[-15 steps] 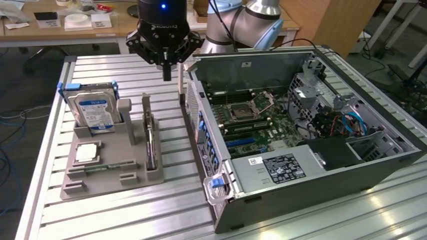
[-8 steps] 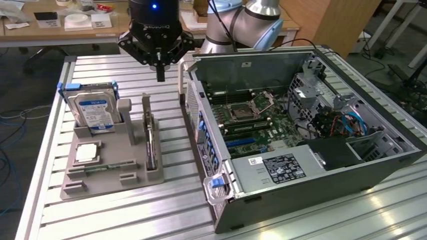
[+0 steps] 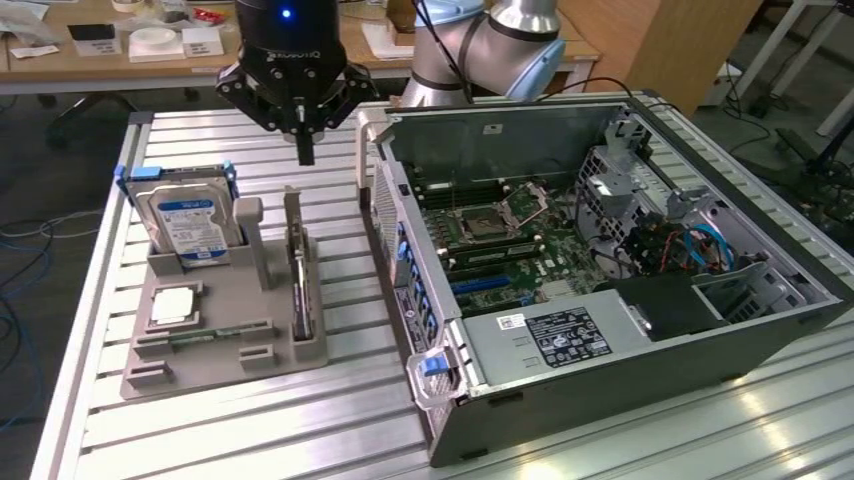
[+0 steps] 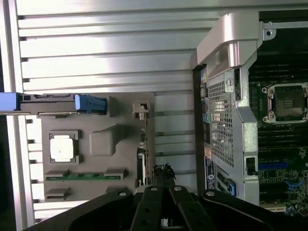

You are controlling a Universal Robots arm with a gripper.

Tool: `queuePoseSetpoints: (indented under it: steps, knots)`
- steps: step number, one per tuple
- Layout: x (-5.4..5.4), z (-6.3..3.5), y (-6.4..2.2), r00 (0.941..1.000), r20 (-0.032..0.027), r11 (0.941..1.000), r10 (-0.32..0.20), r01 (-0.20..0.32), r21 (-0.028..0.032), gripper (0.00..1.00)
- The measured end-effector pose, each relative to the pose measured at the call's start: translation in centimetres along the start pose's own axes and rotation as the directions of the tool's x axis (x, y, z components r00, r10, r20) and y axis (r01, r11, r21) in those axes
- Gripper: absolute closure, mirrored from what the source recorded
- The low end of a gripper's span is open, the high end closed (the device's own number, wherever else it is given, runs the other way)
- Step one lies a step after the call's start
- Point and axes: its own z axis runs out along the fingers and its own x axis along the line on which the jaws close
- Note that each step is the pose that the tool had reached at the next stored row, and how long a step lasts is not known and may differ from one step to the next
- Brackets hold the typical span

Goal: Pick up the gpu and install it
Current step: 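Reach for the gpu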

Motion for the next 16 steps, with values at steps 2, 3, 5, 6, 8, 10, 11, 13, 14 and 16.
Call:
queuePoseSetpoints:
  steps: [2, 3, 5, 6, 8, 10, 11, 13, 14, 16]
  knots:
    - [0.4, 0.00, -0.03, 1.0000, -0.0001, 1.0000, 0.000, 0.000, 0.0000, 0.90]
    - [0.6, 0.00, -0.04, 1.0000, -0.0001, 1.0000, 0.000, 0.000, 0.0000, 0.90]
    - [1.0, 0.01, -0.07, 1.0000, -0.0001, 1.0000, 0.000, 0.000, 0.0000, 0.90]
    - [1.2, 0.01, -0.09, 1.0000, -0.0001, 1.0000, 0.000, 0.000, 0.0000, 0.90]
    - [1.6, 0.01, -0.12, 1.0000, -0.0001, 1.0000, 0.000, 0.000, -0.0001, 0.90]
    - [2.0, 0.02, -0.15, 1.0000, -0.0001, 1.0000, 0.000, 0.000, 0.0000, 0.90]
    - [2.2, 0.01, -0.16, 1.0000, -0.0002, 1.0000, 0.000, 0.000, 0.0000, 0.90]
    - [2.6, 0.01, -0.19, 1.0000, -0.0002, 1.0000, 0.000, 0.000, 0.0000, 0.90]
    - [2.8, 0.01, -0.21, 1.0000, -0.0002, 1.0000, 0.000, 0.000, 0.0000, 0.90]
    - [3.3, 0.01, -0.25, 1.0000, -0.0001, 1.0000, 0.000, 0.000, 0.0000, 0.90]
